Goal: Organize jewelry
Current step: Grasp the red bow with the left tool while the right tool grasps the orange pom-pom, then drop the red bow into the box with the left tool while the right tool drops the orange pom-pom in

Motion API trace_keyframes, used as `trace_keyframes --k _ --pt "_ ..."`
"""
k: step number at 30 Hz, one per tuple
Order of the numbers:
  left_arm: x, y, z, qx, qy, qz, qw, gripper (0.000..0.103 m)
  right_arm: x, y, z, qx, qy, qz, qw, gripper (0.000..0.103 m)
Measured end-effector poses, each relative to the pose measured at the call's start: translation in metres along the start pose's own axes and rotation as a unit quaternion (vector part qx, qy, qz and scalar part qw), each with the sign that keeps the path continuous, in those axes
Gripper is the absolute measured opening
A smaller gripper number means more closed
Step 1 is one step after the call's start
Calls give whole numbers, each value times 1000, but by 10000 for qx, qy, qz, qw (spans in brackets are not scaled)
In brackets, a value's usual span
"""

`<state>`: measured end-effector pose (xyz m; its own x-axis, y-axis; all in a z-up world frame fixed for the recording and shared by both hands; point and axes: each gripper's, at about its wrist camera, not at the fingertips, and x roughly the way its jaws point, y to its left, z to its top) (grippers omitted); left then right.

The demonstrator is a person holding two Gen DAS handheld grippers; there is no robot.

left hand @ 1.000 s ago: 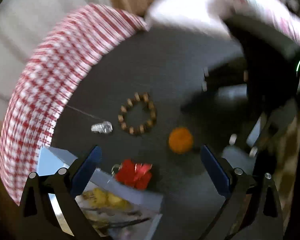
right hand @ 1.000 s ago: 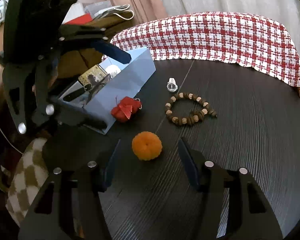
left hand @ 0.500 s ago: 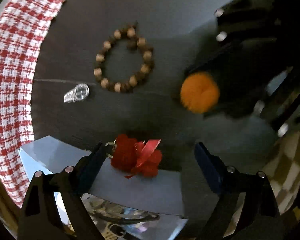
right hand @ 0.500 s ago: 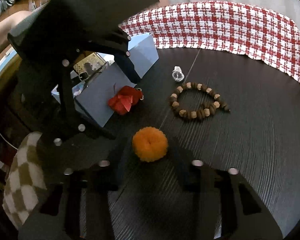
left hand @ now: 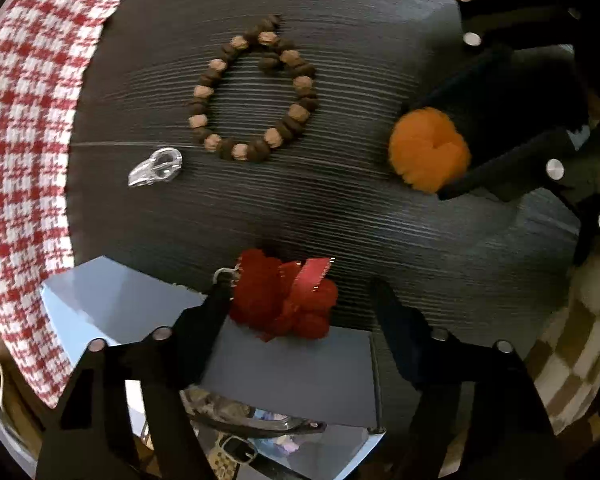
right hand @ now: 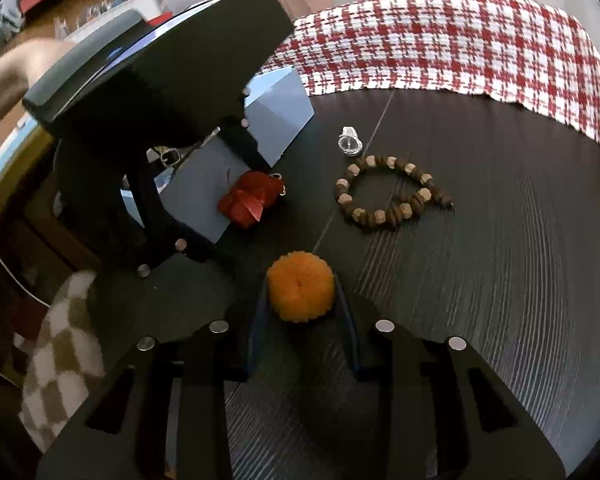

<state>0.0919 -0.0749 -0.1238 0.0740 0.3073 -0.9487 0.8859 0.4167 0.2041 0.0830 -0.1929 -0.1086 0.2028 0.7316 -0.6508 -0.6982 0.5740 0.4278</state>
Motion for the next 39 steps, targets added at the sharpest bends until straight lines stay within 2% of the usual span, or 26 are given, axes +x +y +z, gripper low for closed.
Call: trace_keyframes --k 3,9,12,14,16,19,22,23,24,27,29,31,33,35,37,38,39 --pt "-2 5 0 -134 27 174 9998 52 1 -4 2 72 -11 -13 10000 33" --pt "-4 8 -4 -374 -114 99 9992 52 -11 -9 0 117 -113 -19 9999 33" --pt "-12 8 -12 -858 -331 28 9958 52 -17 -9 -3 229 -198 16 9995 33" --pt "-18 14 -17 -1466 -476 -36 9880 52 -19 -12 -3 290 -239 -31 9993 33" --pt "-29 22 -22 -2053 -860 -213 9747 52 -23 -16 -5 355 -271 -116 9989 33" --pt "-52 26 -35 -2526 -1543 -107 9551 52 -27 -24 -6 522 -315 -154 9980 33" --pt "-72 36 -53 -3201 -2161 10 9224 52 -33 -29 -9 624 -361 -196 9972 33" --pt "-79 41 -63 -3472 -2406 35 9064 52 -35 -33 -10 682 -383 -217 9967 33" --pt "-84 41 -64 -3670 -2544 61 8947 52 -35 -33 -11 723 -388 -210 9964 33" --pt "-96 45 -81 -4038 -2897 4 8677 52 -39 -37 -16 854 -408 -236 9952 33" --pt "-105 51 -96 -4290 -3111 213 8478 52 -40 -39 -16 901 -447 -228 9947 33" --pt "-109 60 -107 -4616 -3263 291 8244 52 -42 -40 -19 896 -487 -264 9944 33" --pt "-109 71 -133 -5122 -3614 211 7788 52 -41 -39 -19 896 -513 -277 9943 32" --pt "-107 72 -153 -5371 -3914 49 7472 52 -40 -39 -20 905 -548 -291 9940 32" --pt "-101 69 -176 -5735 -4198 -36 7034 52 -39 -38 -19 931 -579 -303 9935 32" --pt "-94 64 -188 -5986 -4335 -60 6736 52 -38 -38 -19 941 -585 -302 9934 32" --pt "-87 61 -195 -6138 -4393 -106 6559 52 -38 -38 -18 973 -581 -313 9931 32"
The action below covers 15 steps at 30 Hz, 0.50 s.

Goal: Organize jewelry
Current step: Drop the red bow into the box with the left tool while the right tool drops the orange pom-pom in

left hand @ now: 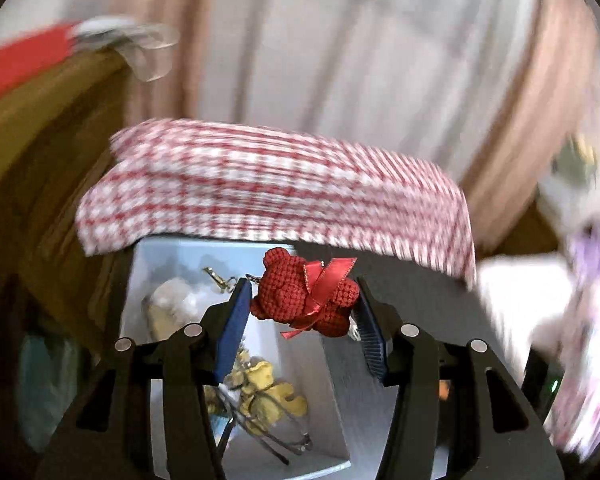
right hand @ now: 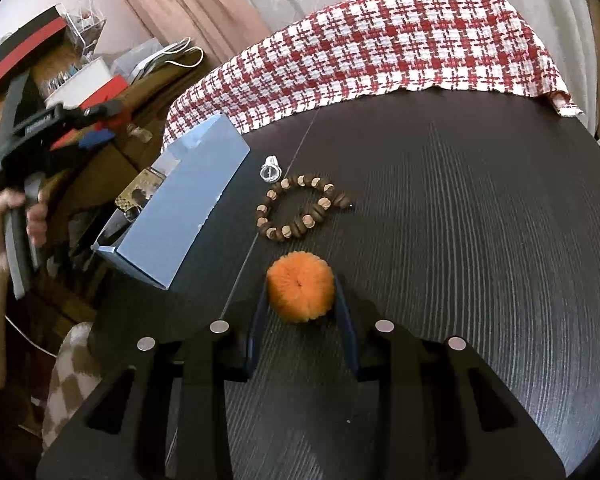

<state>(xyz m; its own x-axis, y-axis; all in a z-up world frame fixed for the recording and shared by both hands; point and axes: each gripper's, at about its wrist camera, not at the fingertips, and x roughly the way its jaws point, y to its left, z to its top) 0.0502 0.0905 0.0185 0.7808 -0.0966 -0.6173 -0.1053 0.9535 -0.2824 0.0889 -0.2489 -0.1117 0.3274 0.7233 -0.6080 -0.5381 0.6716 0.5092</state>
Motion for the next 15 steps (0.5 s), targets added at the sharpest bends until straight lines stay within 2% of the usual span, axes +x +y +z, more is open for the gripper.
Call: trace_keyframes --k 3,7,15 --pt "-8 28 -26 -716 -351 190 9966 52 0 4 3 40 37 -113 9999 32" --pt "-16 42 -50 -946 -706 186 9928 52 -8 15 11 17 -10 -118 9999 32" --pt "0 44 -62 -802 -377 -107 9960 52 -1 63 43 -265 -245 112 9993 32"
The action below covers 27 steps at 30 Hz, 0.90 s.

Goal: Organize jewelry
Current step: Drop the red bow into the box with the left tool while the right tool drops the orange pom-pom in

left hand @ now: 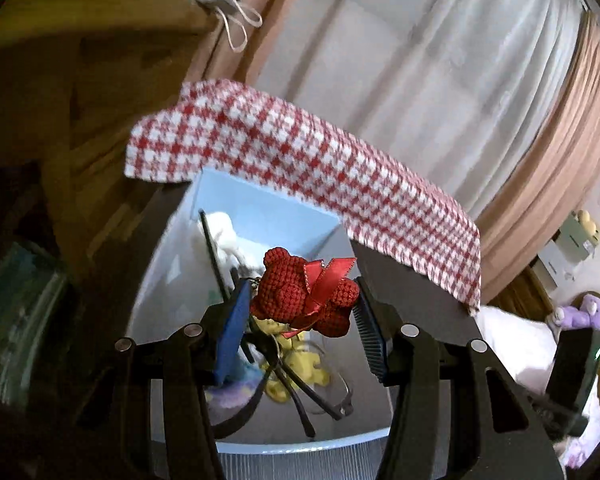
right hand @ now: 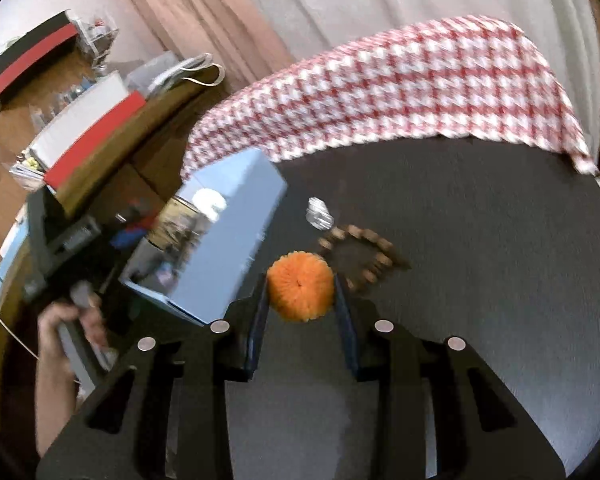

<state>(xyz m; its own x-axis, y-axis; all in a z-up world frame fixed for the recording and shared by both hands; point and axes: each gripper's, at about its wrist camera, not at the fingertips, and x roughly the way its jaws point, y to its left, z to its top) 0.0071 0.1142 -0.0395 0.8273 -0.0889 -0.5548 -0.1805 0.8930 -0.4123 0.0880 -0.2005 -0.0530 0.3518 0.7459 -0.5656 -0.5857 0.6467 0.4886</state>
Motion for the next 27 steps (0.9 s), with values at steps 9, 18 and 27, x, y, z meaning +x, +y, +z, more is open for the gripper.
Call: trace_keyframes --k 9,18,27 --pt "-9 1 4 301 -160 1 9994 51 34 64 54 -575 -164 168 9981 32" --pt "-13 -1 3 569 -150 38 9983 51 96 112 88 -790 266 180 9964 32" --pt "-21 9 2 629 -278 156 9975 53 158 117 68 -885 887 -134 9920 34"
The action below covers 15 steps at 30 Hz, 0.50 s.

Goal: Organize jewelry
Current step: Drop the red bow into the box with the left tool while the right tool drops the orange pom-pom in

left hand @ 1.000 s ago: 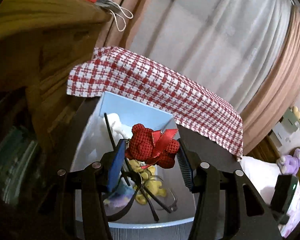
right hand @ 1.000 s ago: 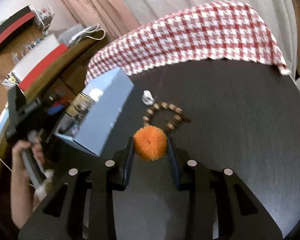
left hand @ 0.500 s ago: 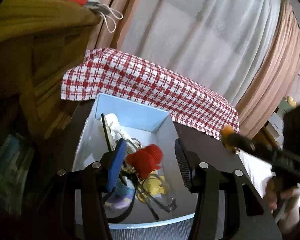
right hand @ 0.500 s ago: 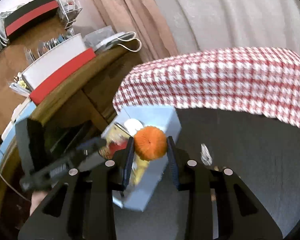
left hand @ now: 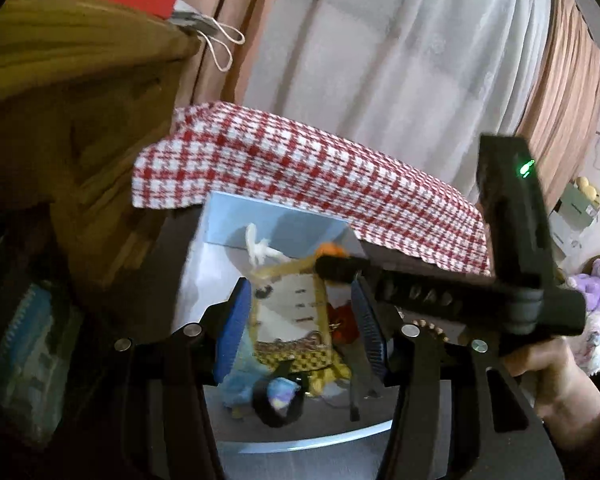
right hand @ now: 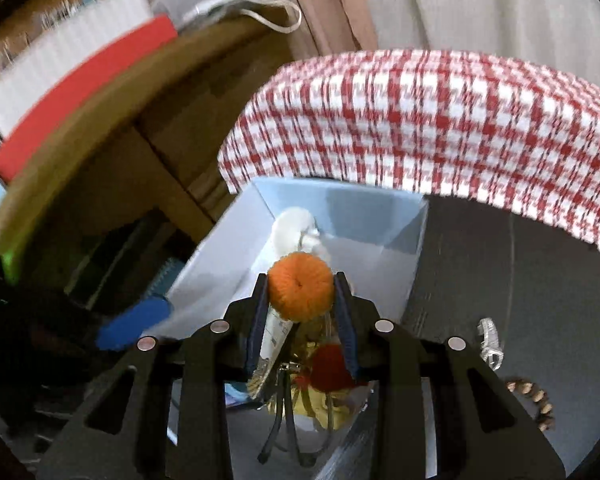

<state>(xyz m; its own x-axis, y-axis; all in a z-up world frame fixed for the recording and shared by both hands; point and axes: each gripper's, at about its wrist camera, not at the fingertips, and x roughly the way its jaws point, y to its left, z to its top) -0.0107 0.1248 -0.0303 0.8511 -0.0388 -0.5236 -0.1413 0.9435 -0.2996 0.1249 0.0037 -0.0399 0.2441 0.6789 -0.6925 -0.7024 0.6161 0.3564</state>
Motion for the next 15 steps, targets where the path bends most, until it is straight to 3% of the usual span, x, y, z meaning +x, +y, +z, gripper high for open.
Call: trace_keyframes --k 3,6,9,10,15 --pt "-3 6 -1 -9 -34 74 10000 63 3 2 -3 -105 -24 -70 9999 36" --pt "-3 10 -1 -84 -62 107 9999 66 0 6 -1 -302 -126 -270 9991 48" --pt "-3 14 0 -240 -99 75 9996 78 -16 4 2 -455 -341 -382 9977 65" --pt "-3 14 0 -263 -119 69 9996 78 -24 2 3 -501 -453 -405 9969 72" --pt "-3 13 3 -371 -191 -37 9991 79 -72 -17 3 -675 -984 -732 9902 85"
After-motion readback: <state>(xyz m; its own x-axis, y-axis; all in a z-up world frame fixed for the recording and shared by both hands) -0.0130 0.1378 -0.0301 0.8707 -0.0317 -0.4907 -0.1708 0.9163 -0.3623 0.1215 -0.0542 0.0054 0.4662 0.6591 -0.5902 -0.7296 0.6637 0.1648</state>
